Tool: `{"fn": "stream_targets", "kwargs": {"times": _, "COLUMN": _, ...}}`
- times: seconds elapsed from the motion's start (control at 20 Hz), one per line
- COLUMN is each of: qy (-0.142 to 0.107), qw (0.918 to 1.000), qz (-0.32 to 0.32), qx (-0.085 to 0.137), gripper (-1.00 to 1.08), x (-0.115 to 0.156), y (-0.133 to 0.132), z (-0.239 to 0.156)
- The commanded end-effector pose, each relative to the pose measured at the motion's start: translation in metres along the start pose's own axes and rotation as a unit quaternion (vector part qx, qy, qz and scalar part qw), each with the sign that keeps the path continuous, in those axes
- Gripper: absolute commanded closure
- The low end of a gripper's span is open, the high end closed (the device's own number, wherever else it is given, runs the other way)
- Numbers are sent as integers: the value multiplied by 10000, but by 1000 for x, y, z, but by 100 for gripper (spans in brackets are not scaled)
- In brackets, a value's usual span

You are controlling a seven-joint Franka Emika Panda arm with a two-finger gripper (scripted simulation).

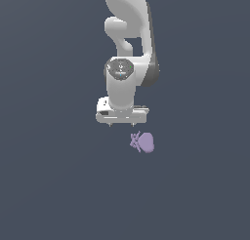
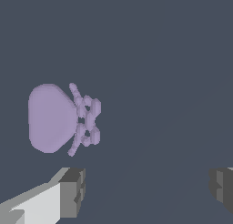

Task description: Pick up the object and move it to a goal position.

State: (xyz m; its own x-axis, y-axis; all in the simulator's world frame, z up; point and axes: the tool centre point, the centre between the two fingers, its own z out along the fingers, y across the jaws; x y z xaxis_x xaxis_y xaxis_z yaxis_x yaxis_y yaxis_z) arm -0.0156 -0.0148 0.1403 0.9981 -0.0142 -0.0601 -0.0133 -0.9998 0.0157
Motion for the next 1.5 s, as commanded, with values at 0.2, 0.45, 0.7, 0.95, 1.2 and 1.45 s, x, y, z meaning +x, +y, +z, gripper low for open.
{"fn": "stream_targets", "kwargs": {"times": 0.2, "qy": -101, "qw": 9999, "qz": 15, "qx": 11, "gripper": -20, "x": -5, "y": -1, "z": 6}}
{"fn": "stream_targets", "kwargs": {"times": 0.45, "qy": -194, "qw": 9998, "qz": 33, "qx": 2, "gripper": -20, "x": -9, "y": -2, "z": 12}}
{"fn": "stream_targets", "kwargs": {"times": 0.7, "qy": -194, "qw": 9998, "qz": 15, "qx": 95, "gripper": -20, "x": -9, "y": -3, "z": 15}}
{"fn": "stream_targets", "kwargs": {"times": 0.95, "qy": -197, "qw": 9992, "qz": -25, "qx": 340, "gripper": -20, "x": -10, "y": -7, "z": 23}}
{"fn": "stream_targets", "kwargs": {"times": 1.2, "qy": -177, "qw": 9971, "qz": -75, "qx": 740, "gripper": -20, "x": -11, "y": -13, "z": 36}}
{"fn": "stream_targets", "kwargs": {"times": 1.45, "qy": -94, "qw": 9916, "qz": -110, "qx": 1284, "gripper": -20, "x": -11, "y": -20, "z": 51}}
